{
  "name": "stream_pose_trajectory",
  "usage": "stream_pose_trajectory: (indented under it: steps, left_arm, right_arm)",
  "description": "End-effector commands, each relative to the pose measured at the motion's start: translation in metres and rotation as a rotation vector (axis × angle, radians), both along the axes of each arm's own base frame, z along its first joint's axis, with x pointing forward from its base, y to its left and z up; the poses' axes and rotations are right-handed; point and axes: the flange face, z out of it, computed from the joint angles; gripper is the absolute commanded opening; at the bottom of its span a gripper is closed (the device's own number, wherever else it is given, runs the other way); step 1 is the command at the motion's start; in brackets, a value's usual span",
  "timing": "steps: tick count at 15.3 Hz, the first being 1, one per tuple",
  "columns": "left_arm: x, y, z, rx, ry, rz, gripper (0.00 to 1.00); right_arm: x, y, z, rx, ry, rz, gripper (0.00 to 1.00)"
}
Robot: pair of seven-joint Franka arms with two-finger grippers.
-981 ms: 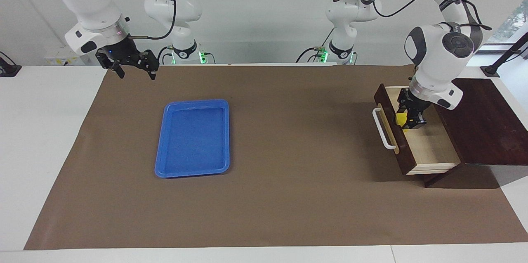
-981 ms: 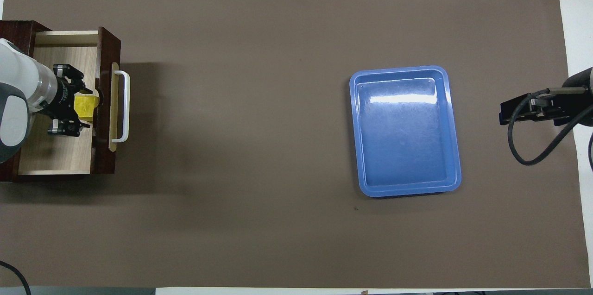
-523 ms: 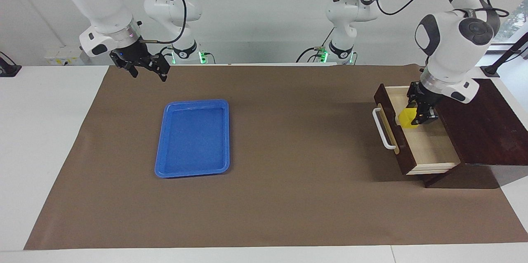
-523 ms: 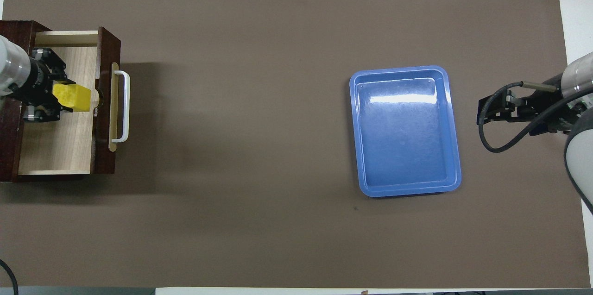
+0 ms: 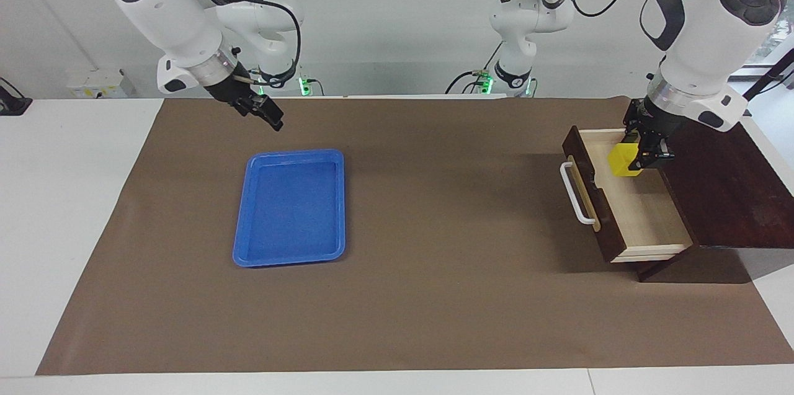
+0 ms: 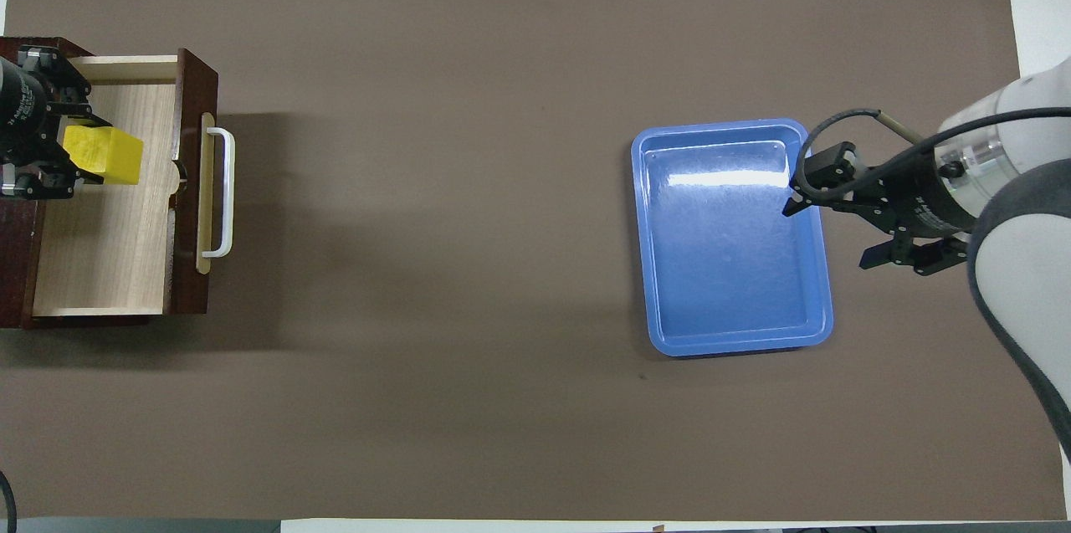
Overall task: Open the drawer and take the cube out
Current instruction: 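Lift the cube with the left gripper while the right gripper approaches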
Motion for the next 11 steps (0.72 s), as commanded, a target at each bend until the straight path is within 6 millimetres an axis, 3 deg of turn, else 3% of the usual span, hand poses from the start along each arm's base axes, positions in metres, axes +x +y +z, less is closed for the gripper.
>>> stream_pose_trajectory:
  steps: [1, 3, 7, 9, 11]
  left_arm:
    - [0.000, -0.038, 0.001, 0.012, 0.024, -0.035, 0.00]
    - [-0.005, -0.065, 0.000, 0.019, 0.022, 0.043, 0.00]
    - [-0.028, -0.150, -0.001, -0.035, 0.043, 0.114, 0.00]
    - [-0.043, -0.193, -0.001, -0.074, 0.053, 0.147, 0.00]
    - [-0.053, -0.221, 0.000, -0.102, 0.053, 0.209, 0.00]
  right_arm:
    - [0.011, 0.023, -0.018, 0.096, 0.086, -0.184, 1.00]
    - [0.016, 0.039, -0.027, 0.150, 0.174, -0.348, 1.00]
    - [0.034, 0.091, -0.067, 0.202, 0.267, -0.528, 1.00]
    - [0.040, 0.104, -0.088, 0.247, 0.275, -0.646, 1.00]
    - [0.042, 0.111, -0.100, 0.323, 0.324, -0.736, 1.00]
